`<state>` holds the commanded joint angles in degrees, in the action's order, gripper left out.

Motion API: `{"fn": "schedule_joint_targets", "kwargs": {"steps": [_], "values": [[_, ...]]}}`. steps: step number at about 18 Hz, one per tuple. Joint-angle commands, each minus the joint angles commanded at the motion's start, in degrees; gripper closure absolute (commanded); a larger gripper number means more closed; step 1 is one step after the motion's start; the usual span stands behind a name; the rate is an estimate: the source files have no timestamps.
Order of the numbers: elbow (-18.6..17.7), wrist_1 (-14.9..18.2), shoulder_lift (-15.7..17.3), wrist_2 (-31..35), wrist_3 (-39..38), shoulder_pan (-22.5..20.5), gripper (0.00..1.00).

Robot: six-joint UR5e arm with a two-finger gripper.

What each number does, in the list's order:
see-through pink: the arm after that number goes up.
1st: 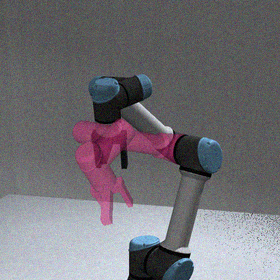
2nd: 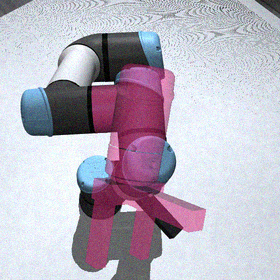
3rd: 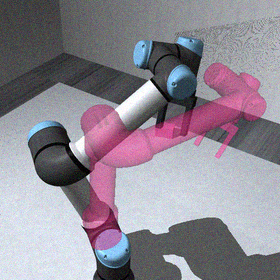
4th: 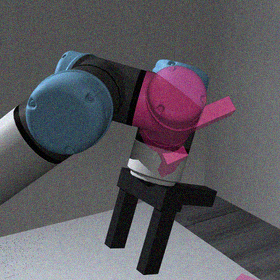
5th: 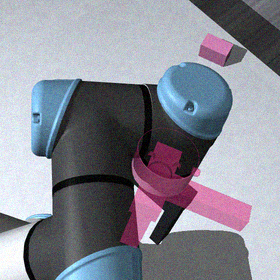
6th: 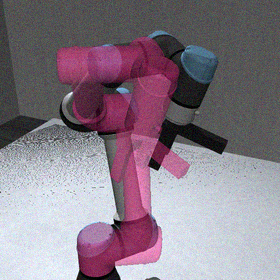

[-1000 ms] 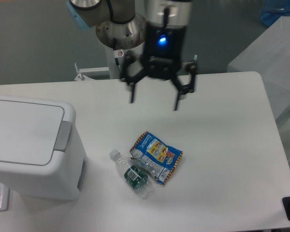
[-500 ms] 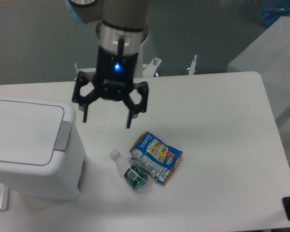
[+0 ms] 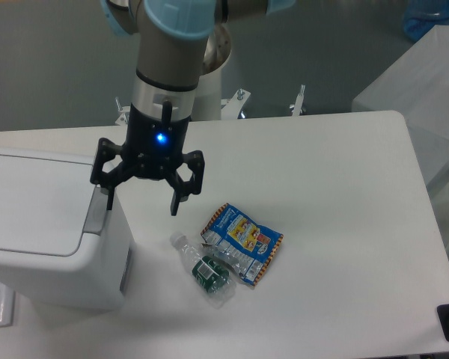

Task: Open the trash can
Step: 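Move the gripper over to the grey tab on the trash can lid, then press the gripper down on the grey lid tab to release the lid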

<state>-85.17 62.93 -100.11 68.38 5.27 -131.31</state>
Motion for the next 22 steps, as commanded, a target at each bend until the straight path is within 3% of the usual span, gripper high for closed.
{"fn": "schedule_joint_targets", "kwargs": {"steps": [22], "values": [[-0.4,0.0,-1.2,-0.1,-1.9,0.9,0.00]]}}
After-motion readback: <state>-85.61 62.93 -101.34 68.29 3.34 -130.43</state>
